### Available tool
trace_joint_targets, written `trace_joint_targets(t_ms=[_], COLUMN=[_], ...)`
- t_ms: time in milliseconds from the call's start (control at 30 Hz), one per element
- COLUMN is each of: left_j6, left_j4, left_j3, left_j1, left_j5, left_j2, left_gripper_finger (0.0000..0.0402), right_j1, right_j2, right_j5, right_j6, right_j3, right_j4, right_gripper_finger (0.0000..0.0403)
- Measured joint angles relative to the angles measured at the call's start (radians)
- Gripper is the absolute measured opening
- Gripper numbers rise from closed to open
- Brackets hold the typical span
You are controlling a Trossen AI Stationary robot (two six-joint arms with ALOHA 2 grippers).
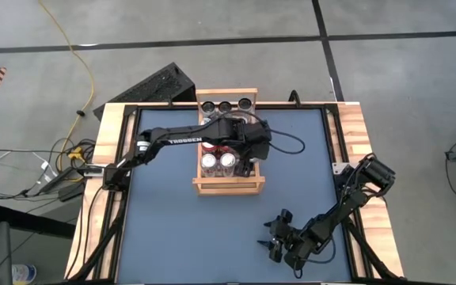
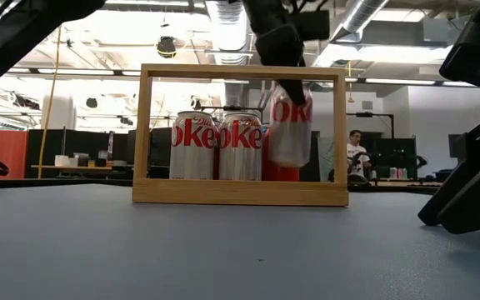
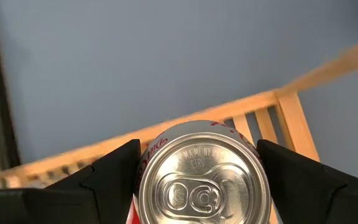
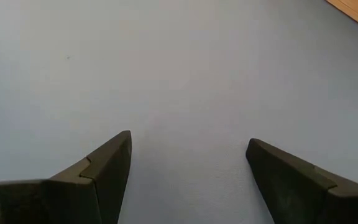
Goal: Place canned beverage on shelf
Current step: Put the silver can on the shelf aligned with the other silver soda cans
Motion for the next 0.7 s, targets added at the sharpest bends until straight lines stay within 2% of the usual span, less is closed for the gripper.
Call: trace_joint_targets(t_ms=[400, 533, 700], left_j6=[-0.076, -0.119, -0.135], left_j4=[-0.007, -0.018, -0.001], left_j3=[-0.001, -0.002, -0.002], left_j1=[0.003, 0.019, 0.023], left_j5=[-0.005, 0.053, 0.046], left_j2=[0.057, 0.065, 0.066], left_gripper_finger=[0.0289, 0.0289, 0.0289], right_j1=[0.0, 0.0, 0.0], right_j2=[0.0, 0.001, 0.001], right_j5=[0.008, 0.009, 0.009], right_j6=[-0.001, -0.004, -0.008], right_j3=[0.0, 0.0, -0.001], right_j4=[-0.009, -0.009, -0.009], right_gripper_finger=[0.0317, 0.0317, 0.0317])
